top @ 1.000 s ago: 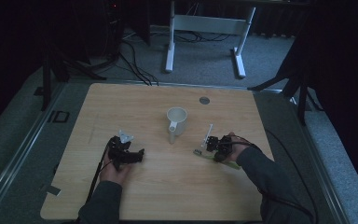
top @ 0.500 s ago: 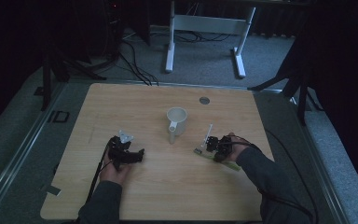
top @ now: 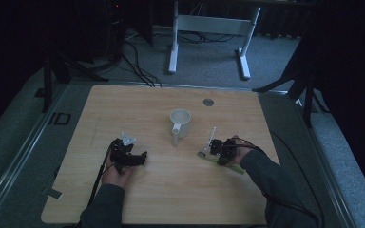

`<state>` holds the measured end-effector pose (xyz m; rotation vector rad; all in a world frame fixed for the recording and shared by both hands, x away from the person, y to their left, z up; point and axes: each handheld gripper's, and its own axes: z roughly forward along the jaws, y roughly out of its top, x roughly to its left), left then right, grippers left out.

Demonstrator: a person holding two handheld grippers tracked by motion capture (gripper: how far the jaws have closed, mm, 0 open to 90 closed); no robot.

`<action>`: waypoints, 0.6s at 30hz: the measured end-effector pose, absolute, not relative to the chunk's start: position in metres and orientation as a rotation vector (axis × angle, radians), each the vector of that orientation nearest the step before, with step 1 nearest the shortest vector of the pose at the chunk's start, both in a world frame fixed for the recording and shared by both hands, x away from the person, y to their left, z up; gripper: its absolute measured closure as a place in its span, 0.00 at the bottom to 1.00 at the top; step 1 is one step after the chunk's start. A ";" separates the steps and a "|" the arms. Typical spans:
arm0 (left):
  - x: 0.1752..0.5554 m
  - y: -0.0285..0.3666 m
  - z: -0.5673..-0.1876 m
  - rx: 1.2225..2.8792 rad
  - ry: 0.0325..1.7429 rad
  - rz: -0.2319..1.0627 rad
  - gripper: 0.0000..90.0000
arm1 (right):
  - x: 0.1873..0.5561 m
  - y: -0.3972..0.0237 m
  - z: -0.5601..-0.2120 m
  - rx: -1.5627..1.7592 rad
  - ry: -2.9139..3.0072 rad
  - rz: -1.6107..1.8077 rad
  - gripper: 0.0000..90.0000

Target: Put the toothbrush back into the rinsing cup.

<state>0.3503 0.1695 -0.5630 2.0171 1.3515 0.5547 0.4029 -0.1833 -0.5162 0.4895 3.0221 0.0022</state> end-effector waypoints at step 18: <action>0.350 0.169 -0.563 2.017 1.352 0.554 0.16 | 0.403 -0.193 -0.506 0.545 3.047 0.126 0.91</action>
